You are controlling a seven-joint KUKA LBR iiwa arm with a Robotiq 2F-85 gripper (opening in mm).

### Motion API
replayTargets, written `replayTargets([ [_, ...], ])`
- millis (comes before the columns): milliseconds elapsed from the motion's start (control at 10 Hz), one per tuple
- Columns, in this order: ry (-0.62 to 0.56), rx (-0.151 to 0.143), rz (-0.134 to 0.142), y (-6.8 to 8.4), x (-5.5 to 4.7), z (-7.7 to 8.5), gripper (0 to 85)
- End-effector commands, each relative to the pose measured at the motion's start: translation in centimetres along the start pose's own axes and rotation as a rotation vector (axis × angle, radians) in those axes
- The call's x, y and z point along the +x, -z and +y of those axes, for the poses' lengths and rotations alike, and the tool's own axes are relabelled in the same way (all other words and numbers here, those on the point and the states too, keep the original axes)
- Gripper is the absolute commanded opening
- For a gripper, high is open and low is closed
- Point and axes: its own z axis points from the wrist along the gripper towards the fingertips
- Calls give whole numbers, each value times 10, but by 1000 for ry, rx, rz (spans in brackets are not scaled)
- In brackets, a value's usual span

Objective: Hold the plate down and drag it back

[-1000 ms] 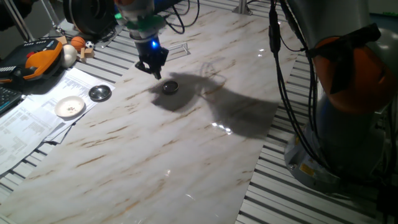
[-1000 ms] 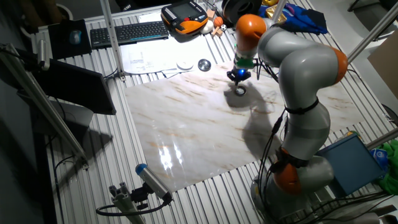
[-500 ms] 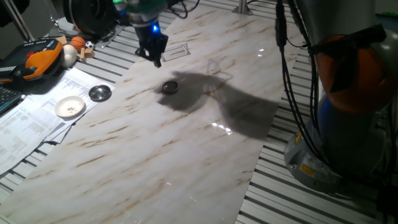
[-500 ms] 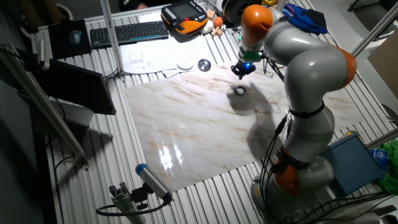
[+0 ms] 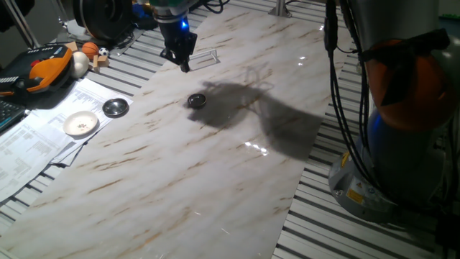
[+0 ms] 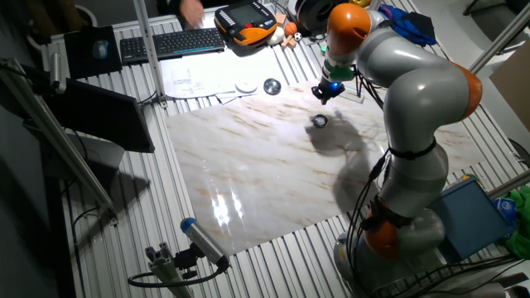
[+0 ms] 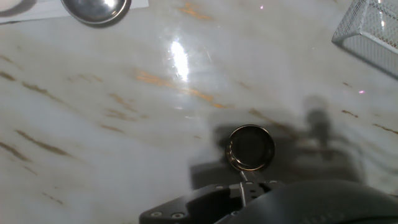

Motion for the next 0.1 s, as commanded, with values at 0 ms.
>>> replayTargets([
  [0,4,0,2,0,0,0,0],
])
